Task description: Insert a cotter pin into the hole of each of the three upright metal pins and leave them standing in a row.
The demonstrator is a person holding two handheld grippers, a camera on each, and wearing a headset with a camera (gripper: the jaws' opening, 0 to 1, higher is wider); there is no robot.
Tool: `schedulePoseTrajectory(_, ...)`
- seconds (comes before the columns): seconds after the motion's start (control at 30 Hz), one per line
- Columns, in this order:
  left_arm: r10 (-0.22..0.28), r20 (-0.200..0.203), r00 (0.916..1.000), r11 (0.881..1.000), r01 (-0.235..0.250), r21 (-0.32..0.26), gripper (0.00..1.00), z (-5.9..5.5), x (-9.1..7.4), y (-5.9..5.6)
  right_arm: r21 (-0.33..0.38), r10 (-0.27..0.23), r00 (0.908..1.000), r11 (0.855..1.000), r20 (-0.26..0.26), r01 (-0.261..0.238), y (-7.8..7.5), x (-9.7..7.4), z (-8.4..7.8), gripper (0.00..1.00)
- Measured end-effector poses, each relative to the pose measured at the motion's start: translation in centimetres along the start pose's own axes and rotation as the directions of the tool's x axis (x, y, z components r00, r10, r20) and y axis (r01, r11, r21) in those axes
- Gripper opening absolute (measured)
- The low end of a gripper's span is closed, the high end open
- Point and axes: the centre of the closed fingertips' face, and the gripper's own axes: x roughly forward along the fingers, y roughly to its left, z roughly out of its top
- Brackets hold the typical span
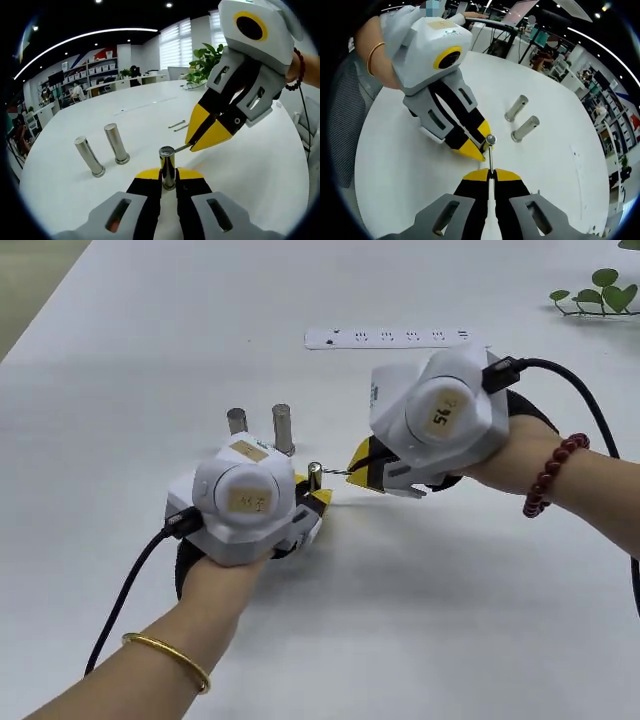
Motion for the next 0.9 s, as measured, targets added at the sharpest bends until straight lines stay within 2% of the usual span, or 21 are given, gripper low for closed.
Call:
schedulePoseTrajectory(0.23, 0.003, -0.008, 1.0000, 1.000, -0.003, 0.015, 0.06, -0.3, 0.1, 0.0, -0.001, -0.001, 1.0000, 1.000, 0.006, 0.001, 0.1, 0.2, 0.5, 0.00)
schedulePoseTrajectory(0.6, -0.004, -0.004, 1.0000, 1.000, 0.004, 0.004, 0.06, -0.3, 0.1, 0.1, -0.022, -0.010, 0.9999, 1.000, -0.002, 0.010, -0.2, 0.4, 0.5, 0.00)
schedulePoseTrajectory(0.9, -0.004, -0.003, 1.0000, 0.999, 0.004, 0.033, 0.06, -0.2, 0.2, 0.0, -0.038, 0.000, 0.9996, 0.999, 0.026, 0.001, -0.1, 0.4, 1.3, 0.00)
